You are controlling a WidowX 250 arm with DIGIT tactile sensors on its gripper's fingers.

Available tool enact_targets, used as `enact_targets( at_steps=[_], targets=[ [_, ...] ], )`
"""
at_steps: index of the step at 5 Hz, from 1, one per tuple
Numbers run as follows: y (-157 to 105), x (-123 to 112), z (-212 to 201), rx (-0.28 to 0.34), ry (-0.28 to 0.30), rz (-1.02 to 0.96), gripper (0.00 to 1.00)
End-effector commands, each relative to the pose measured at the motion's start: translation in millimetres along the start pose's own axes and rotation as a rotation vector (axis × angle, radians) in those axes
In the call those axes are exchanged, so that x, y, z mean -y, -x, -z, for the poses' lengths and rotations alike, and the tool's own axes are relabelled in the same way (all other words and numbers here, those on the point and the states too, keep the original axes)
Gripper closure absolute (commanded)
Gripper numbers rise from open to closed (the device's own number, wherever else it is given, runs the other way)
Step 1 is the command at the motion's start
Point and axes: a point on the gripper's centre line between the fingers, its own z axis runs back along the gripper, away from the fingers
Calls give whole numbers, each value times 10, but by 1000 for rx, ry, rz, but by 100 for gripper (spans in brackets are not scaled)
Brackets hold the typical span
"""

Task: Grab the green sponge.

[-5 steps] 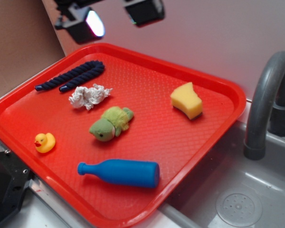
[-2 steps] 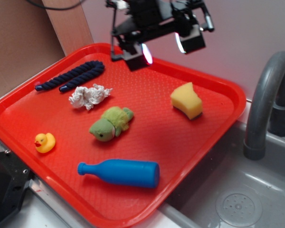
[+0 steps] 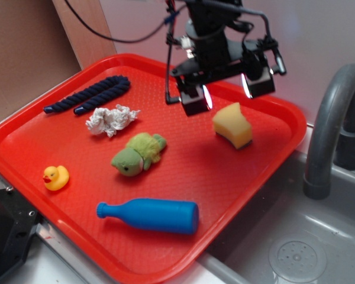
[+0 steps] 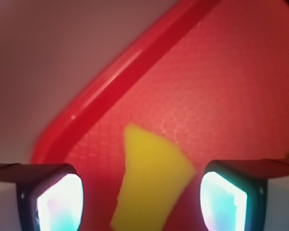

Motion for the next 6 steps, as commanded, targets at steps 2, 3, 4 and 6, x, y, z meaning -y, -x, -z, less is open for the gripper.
enact_targets(
  at_steps=[2,3,4,6],
  targets=[
    [23,-58,33,-66,44,10,100],
    [-25,-72,-99,-48,53,45,100],
    [-141,-67,-239,-31,61,104,100],
    [-493,-85,-1201,-69,53,484,100]
  ],
)
